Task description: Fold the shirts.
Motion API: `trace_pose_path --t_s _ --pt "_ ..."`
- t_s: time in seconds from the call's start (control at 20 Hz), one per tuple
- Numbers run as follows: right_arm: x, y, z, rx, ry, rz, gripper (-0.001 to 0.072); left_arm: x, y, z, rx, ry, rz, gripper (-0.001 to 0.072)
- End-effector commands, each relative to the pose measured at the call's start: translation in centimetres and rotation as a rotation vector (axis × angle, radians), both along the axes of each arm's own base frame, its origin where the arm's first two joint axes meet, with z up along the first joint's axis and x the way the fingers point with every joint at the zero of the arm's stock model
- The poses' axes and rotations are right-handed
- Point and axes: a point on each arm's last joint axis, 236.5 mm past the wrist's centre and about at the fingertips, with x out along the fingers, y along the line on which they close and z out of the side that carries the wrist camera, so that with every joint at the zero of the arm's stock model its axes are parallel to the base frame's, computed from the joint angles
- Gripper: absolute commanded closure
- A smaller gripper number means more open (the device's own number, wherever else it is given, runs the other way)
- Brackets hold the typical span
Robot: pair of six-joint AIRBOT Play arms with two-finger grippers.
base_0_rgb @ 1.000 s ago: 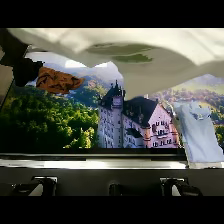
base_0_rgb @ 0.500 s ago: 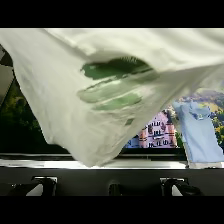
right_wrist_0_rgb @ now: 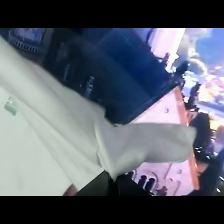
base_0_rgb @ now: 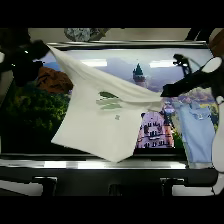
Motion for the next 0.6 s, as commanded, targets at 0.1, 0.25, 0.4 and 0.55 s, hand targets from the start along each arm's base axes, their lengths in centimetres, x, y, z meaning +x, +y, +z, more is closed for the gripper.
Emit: trace_pose_path --t_s 0.1,0.25,0.4,0.55 --pt "0.8 1.2 -7.3 0.089 0.153 -0.022 0.0673 -0.6 -5.8 -11.8 -0.011 0.267 -0.156 0.0678" --pt "0.5 1.3 -7.1 0.091 0.161 -0.016 0.0673 -1.7 -6.9 -12.9 -0.022 0.328 -0.192 0.0099" --pt "-1.3 1.1 -6.8 0.069 0.211 0.039 0.0673 -4.7 -5.0 -11.1 -0.077 0.464 -0.214 -0.0013" --pt "-4.2 -0.5 -7.2 -0.011 0.291 0.139 0.0672 -13.6 -2.4 -12.9 -0.101 0.837 -0.305 0.0115"
